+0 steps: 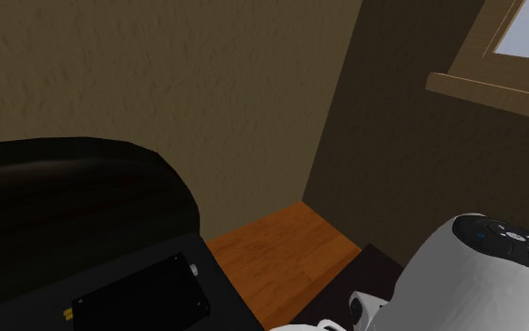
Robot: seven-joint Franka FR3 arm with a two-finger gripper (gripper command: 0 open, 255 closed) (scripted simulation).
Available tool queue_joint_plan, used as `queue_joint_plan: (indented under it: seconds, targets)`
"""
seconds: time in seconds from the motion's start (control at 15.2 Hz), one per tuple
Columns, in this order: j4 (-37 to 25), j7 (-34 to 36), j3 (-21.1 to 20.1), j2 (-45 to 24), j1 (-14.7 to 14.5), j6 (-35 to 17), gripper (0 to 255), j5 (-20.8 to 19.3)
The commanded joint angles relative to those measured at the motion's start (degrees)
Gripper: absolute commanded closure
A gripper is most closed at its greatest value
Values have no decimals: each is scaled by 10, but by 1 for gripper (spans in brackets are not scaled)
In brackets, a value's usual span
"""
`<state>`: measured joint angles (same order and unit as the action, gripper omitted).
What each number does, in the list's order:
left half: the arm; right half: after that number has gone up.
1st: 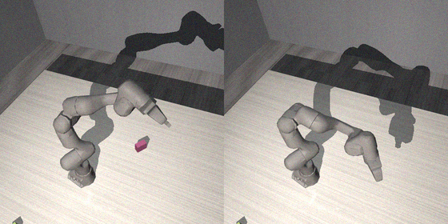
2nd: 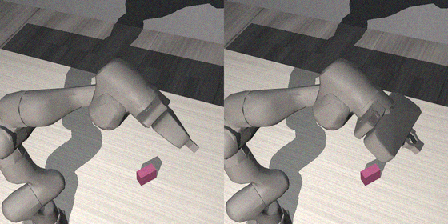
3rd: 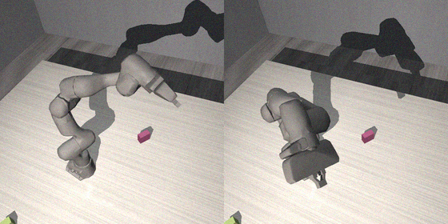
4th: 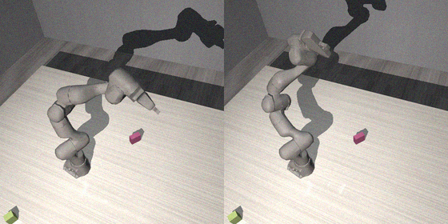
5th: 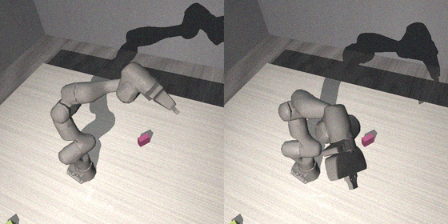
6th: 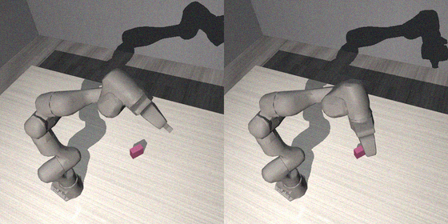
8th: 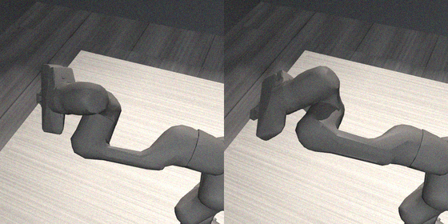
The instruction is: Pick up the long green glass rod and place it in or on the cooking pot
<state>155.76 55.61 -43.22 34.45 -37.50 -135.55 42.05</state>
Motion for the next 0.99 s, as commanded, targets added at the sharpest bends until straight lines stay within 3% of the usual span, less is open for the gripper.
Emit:
queue_joint_plan:
  seconds: [0.0,0.2,0.46,0.92]
  targets:
    - [0,0,0,0,0,0,0,0]
    - [0,0,0,0,0,0,0,0]
    - [-22,9,53,72,-8,99,0,-30]
    - [-22,9,53,72,-8,98,0,-30]
